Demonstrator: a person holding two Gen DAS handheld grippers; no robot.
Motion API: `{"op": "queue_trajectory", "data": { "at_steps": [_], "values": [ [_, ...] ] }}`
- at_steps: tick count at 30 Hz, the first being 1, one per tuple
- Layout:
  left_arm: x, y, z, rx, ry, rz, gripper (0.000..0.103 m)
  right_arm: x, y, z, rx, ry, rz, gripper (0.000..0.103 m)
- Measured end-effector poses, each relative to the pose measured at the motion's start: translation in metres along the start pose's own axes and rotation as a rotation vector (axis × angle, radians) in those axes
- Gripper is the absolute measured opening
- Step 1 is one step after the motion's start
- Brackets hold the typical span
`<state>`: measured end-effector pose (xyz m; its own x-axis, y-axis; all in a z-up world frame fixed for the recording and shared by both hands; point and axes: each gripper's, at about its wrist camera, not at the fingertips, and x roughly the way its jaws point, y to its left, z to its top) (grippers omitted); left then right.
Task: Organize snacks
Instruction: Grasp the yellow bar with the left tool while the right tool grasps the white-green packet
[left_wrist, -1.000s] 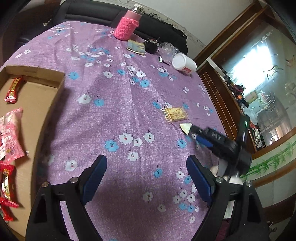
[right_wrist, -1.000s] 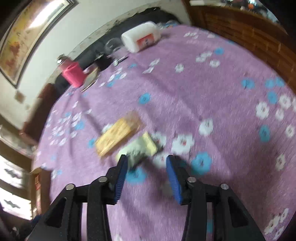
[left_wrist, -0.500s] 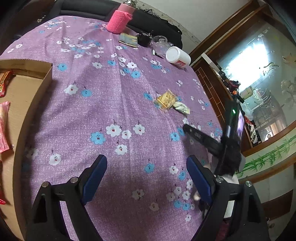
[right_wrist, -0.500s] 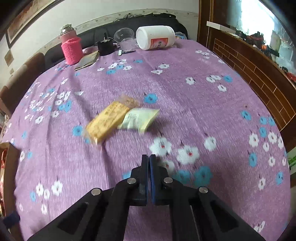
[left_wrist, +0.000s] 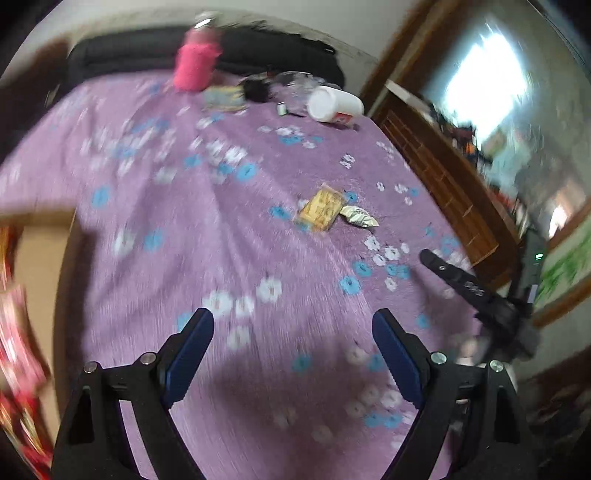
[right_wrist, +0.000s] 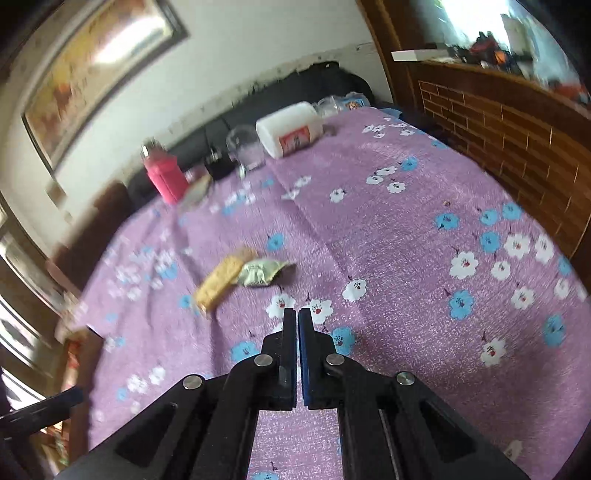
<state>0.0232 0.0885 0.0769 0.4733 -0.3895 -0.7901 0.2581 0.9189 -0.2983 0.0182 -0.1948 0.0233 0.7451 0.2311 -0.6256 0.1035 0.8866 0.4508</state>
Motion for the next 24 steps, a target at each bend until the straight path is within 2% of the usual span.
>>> {"op": "queue_trajectory", "data": {
  "at_steps": [1,3,5,9,11,16,17,18,20,24],
  "values": [
    [0.008,-0.007,0.008,0.042,0.002,0.025,0.087,0.005,-0.008,-0.003,0.033,0.013,0.02,0.002],
    [0.031,-0.025,0.026,0.135,0.017,0.03,0.087,0.015,-0.017,-0.003,0.088,0.067,0.081,0.002],
    [0.057,-0.04,0.042,0.209,0.027,0.044,0.087,0.012,-0.02,-0.002,0.105,0.073,0.128,0.002],
    [0.114,-0.059,0.07,0.285,0.049,0.071,0.087,0.013,-0.025,0.0,0.167,0.091,0.202,0.003],
    [0.142,-0.064,0.081,0.309,0.073,0.088,0.087,0.016,-0.027,-0.001,0.186,0.111,0.203,0.003],
    [0.175,-0.07,0.088,0.384,0.091,0.142,0.085,0.015,-0.03,-0.001,0.201,0.109,0.2,0.003],
    [0.174,-0.07,0.088,0.385,0.081,0.11,0.072,0.015,-0.03,0.0,0.203,0.108,0.198,0.003],
    [0.173,-0.07,0.088,0.384,0.076,0.075,0.054,0.016,-0.031,0.0,0.205,0.108,0.198,0.003],
    [0.168,-0.069,0.088,0.362,0.082,0.056,0.033,0.018,-0.032,-0.001,0.206,0.113,0.192,0.003],
    [0.158,-0.064,0.082,0.324,0.083,0.05,0.032,0.022,-0.031,-0.001,0.198,0.12,0.188,0.003]
  ]
}}
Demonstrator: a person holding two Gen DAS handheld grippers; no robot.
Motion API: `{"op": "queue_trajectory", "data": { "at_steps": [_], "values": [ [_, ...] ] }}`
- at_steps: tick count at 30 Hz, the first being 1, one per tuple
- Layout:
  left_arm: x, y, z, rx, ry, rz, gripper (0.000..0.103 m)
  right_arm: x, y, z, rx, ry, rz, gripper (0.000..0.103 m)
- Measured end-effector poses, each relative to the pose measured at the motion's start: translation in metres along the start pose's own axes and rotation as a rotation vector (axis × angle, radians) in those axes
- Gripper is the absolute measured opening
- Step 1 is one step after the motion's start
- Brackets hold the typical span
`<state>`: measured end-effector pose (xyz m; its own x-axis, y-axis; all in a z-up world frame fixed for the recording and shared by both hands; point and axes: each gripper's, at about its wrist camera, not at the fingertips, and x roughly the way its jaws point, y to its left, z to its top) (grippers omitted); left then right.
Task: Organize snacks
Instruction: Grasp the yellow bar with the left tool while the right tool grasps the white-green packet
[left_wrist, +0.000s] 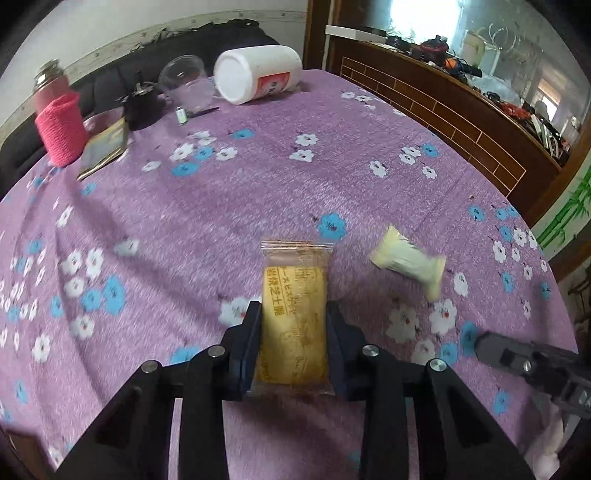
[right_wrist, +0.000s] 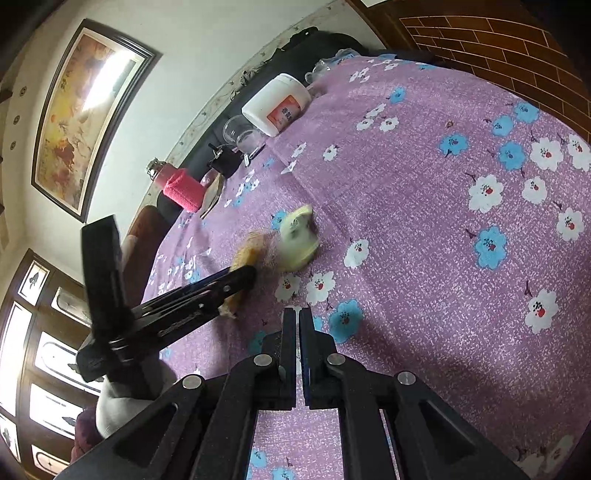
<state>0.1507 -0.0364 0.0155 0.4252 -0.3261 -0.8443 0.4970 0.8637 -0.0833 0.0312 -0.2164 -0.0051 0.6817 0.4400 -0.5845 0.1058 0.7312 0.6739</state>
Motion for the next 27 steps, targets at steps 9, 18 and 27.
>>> {"op": "queue_trajectory", "data": {
  "at_steps": [9,18,27],
  "values": [
    [-0.067,0.017,-0.049,-0.084,-0.073,-0.07,0.032,-0.001,0.026,0.028,-0.158,-0.041,-0.158,0.064],
    [-0.132,0.062,-0.104,-0.255,-0.134,-0.121,0.032,0.068,0.057,0.05,-0.517,0.1,-0.312,0.06],
    [-0.16,0.097,-0.147,-0.416,-0.187,-0.167,0.032,0.07,0.064,0.028,-0.547,0.133,-0.412,0.03]
  ]
}}
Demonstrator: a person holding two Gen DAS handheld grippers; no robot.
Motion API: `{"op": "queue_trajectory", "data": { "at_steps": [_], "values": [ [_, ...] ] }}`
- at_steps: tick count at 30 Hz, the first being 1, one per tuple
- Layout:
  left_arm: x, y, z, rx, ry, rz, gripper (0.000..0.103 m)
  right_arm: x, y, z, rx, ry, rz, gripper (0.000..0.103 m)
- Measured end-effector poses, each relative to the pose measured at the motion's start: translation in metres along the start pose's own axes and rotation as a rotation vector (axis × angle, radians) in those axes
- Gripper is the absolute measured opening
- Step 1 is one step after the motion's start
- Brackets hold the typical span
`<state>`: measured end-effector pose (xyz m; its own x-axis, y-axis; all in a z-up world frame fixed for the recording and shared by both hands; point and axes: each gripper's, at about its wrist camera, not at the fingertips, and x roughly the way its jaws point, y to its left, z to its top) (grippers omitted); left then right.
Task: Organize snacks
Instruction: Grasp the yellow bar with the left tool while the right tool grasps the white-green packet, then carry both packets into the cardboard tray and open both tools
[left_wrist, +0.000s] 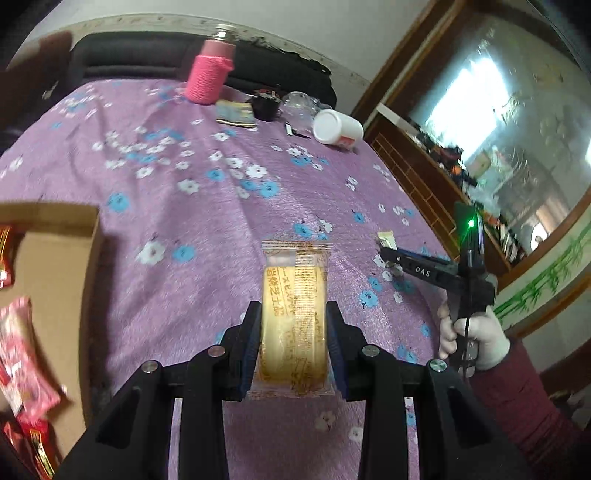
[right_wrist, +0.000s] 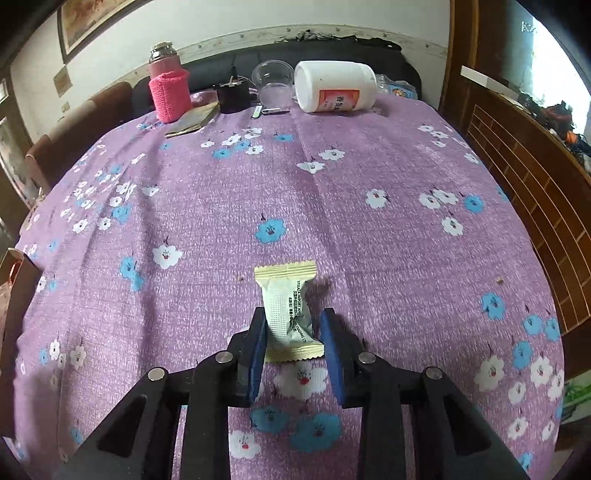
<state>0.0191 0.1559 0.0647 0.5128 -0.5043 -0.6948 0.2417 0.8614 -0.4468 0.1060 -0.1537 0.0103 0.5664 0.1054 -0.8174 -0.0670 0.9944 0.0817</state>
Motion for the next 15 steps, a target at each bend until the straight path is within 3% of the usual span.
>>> {"op": "queue_trajectory", "data": {
  "at_steps": [8,15],
  "values": [
    [-0.045,0.017,-0.022,-0.082,-0.08,-0.048,0.033,-0.059,0.018,-0.022,0.08,-0.042,0.099,0.03],
    [-0.097,0.047,-0.048,-0.145,-0.177,-0.043,0.033,-0.127,0.104,-0.032,0.009,-0.093,0.32,0.03]
  ]
}}
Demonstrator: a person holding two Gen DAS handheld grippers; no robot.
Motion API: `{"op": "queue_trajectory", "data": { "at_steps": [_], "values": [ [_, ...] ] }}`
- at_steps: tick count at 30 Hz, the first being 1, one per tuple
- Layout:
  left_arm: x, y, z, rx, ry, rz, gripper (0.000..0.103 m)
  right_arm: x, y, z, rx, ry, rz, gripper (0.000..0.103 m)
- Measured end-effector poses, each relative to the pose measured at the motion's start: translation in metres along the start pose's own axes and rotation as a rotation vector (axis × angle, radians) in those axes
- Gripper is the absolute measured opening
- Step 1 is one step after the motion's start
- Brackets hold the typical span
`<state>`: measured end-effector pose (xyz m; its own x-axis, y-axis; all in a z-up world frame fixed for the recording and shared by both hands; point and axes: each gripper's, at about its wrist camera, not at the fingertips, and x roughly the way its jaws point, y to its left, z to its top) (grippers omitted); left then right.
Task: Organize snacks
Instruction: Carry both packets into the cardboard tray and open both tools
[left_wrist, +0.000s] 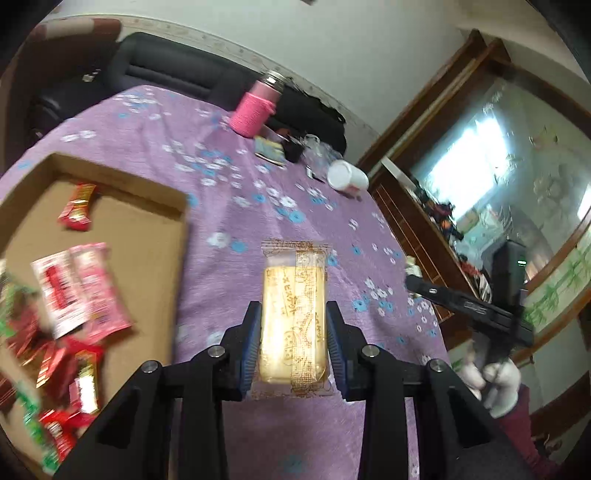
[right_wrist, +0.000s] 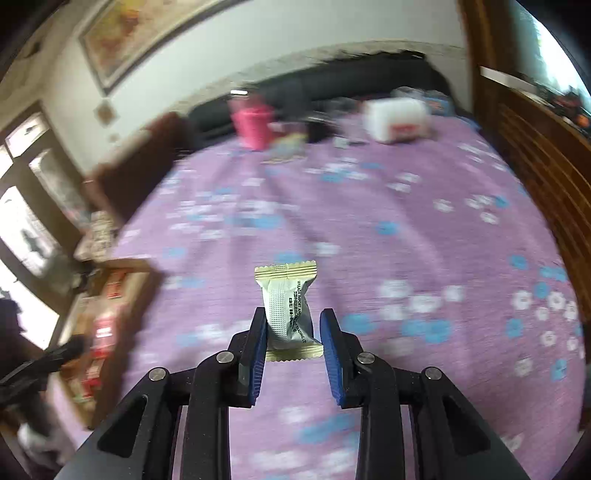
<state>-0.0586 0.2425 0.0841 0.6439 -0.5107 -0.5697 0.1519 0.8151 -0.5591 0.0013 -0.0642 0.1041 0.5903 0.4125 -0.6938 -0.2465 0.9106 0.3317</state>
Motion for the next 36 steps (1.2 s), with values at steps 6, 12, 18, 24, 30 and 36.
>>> {"op": "queue_trajectory", "data": {
  "at_steps": [6,12,18,24,30,36],
  "values": [
    [-0.042,0.047,-0.014,-0.077,-0.049,0.087,0.033,0.022,0.099,-0.014,-0.067,0.066,0.232,0.031],
    [-0.055,0.088,-0.01,-0.146,-0.051,0.162,0.033,0.079,0.169,-0.03,-0.115,0.181,0.286,0.031],
    [-0.061,0.102,-0.018,-0.176,-0.019,0.179,0.033,0.117,0.209,-0.04,-0.152,0.232,0.269,0.031],
    [-0.061,0.098,-0.035,-0.175,0.007,0.176,0.036,0.156,0.226,-0.031,-0.214,0.235,0.172,0.033],
    [-0.069,0.095,-0.034,-0.171,-0.026,0.183,0.059,0.154,0.219,-0.024,-0.175,0.191,0.154,0.045],
    [-0.084,0.069,-0.027,-0.095,-0.107,0.246,0.068,0.099,0.196,-0.029,-0.156,0.054,0.12,0.046]
  ]
}}
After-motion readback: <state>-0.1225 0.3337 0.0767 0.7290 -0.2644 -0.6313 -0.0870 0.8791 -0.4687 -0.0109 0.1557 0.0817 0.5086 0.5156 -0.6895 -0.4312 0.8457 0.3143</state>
